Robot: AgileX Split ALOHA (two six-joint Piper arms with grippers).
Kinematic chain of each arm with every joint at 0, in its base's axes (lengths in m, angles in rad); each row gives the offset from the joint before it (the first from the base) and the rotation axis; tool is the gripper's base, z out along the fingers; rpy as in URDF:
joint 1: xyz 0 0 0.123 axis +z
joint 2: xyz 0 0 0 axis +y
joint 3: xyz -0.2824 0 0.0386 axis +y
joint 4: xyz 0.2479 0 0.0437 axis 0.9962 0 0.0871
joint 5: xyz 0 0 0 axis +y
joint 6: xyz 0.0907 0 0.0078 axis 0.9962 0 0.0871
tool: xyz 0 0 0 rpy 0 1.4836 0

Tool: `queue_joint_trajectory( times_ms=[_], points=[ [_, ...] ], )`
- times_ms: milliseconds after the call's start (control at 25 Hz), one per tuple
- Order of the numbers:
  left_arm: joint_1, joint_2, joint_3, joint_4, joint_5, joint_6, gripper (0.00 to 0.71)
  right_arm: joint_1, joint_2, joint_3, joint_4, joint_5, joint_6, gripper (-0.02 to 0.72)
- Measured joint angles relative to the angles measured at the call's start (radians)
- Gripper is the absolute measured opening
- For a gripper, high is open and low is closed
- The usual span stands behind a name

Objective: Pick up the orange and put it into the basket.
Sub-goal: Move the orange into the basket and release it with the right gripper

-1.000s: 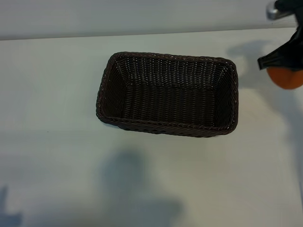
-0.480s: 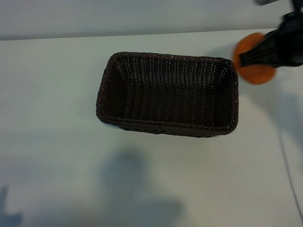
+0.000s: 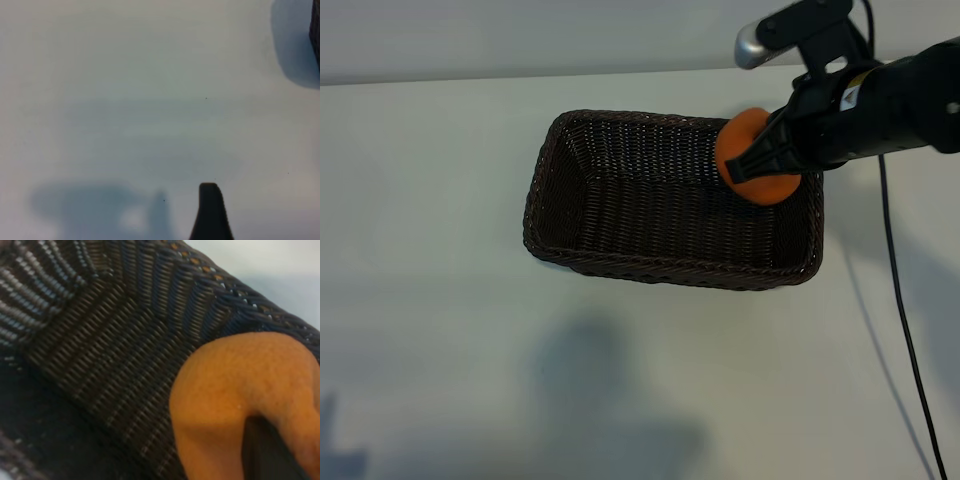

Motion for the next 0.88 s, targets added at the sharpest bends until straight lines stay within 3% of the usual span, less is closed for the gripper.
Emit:
queue_joint_trajectory(
  times_ms=[160,760,880],
  points=[
    [0.000,0.000,0.000,0.000,0.000,0.000,0.546,0.000,0.062,-0.003,0.000,-0.038,-0.002,0.094],
    [0.000,0.000,0.000,0.000,0.000,0.000,0.546,0.000,0.284,-0.070,0.007,-0.049,-0.002,0.095],
    [0.000,0.000,0.000,0.000,0.000,0.000,0.546,0.000,0.284,-0.072,0.009,-0.050,-0.003,0.163]
  ],
)
